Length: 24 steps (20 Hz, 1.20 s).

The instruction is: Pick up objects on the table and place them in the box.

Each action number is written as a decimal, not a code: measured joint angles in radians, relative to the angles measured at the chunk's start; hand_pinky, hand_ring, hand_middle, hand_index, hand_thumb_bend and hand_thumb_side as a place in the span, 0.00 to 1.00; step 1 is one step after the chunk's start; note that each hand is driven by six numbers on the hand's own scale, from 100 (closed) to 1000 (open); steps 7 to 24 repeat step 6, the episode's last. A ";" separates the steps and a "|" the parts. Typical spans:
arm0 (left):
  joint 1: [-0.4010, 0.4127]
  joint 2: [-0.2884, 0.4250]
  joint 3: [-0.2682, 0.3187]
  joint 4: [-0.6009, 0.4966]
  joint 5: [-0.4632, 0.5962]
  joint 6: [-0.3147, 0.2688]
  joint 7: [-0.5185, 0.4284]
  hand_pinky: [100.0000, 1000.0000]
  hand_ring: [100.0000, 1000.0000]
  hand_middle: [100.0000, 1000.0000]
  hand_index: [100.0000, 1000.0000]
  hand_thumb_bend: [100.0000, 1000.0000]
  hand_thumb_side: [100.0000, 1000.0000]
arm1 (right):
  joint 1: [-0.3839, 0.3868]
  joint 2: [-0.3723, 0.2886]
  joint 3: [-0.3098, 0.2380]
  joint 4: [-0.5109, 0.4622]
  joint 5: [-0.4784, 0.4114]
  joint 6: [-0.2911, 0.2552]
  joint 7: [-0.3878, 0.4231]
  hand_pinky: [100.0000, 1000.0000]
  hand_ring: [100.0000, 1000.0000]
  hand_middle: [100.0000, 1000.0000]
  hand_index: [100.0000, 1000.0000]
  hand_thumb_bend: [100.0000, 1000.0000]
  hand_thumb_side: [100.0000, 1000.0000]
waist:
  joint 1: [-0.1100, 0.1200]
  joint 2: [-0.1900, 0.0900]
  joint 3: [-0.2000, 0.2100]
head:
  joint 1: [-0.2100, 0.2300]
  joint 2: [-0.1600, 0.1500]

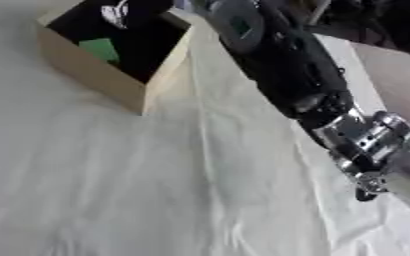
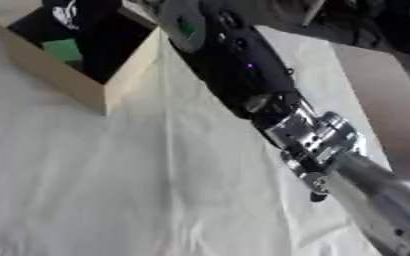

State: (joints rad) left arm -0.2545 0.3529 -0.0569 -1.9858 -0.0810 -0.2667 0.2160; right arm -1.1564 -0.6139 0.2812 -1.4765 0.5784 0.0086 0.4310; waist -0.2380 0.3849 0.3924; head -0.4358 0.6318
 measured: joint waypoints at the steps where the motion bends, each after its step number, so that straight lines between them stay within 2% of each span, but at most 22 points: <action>1: 0.000 0.000 0.001 0.000 -0.001 0.000 0.001 0.53 0.71 0.74 0.81 0.14 0.56 | 0.015 -0.018 -0.012 -0.041 -0.022 0.014 -0.015 0.78 0.80 0.67 0.86 0.00 0.24 | 0.000 -0.002 -0.003 | 0.014 0.001; 6: -0.001 0.000 0.008 0.000 -0.008 -0.004 0.010 0.53 0.71 0.74 0.81 0.14 0.56 | 0.130 -0.113 -0.088 -0.283 -0.172 0.099 -0.096 0.77 0.77 0.64 0.84 0.00 0.19 | 0.000 -0.010 -0.011 | 0.084 0.005; 24: -0.001 0.000 0.008 0.000 -0.008 -0.004 0.010 0.53 0.71 0.74 0.81 0.14 0.56 | 0.130 -0.113 -0.088 -0.283 -0.172 0.099 -0.096 0.77 0.77 0.64 0.84 0.00 0.19 | 0.000 -0.010 -0.011 | 0.084 0.005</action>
